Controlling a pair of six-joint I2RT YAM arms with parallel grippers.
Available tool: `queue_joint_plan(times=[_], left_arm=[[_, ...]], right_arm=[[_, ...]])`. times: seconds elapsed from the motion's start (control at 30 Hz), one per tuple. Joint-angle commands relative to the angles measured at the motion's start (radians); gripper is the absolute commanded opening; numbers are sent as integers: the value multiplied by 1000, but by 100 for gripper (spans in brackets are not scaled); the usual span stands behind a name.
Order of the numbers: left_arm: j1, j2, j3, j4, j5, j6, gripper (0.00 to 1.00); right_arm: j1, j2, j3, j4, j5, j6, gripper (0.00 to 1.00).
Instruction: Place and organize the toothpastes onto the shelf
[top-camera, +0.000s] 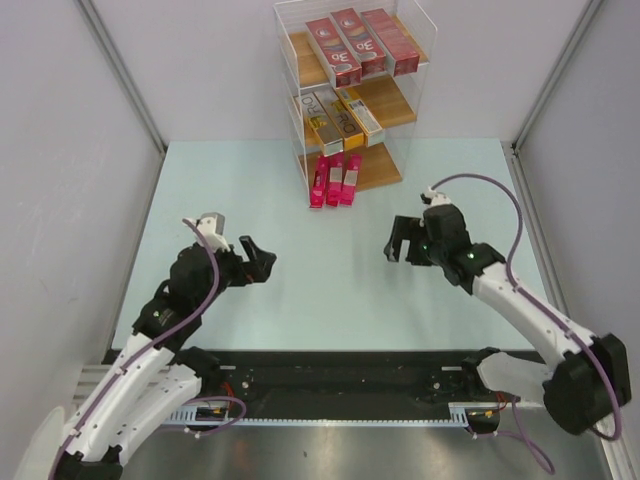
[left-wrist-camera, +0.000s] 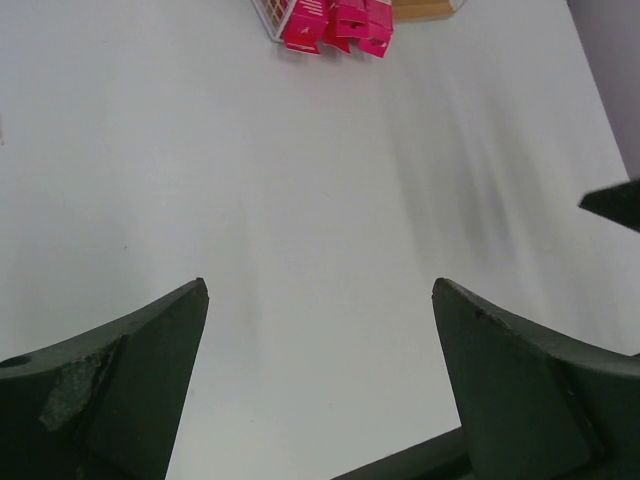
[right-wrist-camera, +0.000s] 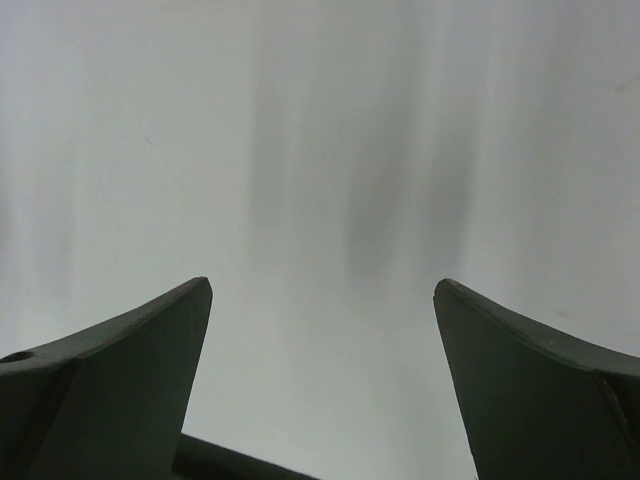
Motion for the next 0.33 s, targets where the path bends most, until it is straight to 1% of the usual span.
queue_joint_plan(times=[0.0, 0.03, 0.13, 0.27, 0.3], left_arm=[[-4, -33, 42, -43, -84, 41, 100], [-4, -37, 42, -48, -96, 45, 100], [-4, -43, 42, -56, -130, 58, 100], [-4, -49, 46, -48, -156, 71, 100], [-4, -50, 46, -34, -172, 78, 100]], right_arm=[[-5, -168, -89, -55, 106, -13, 100], [-5, -227, -107, -58, 129, -13, 100], [-11, -310, -124, -56, 199, -18, 100], [-36, -347, -150, -17, 221, -16, 100], [-37, -349, -162, 0, 254, -21, 100]])
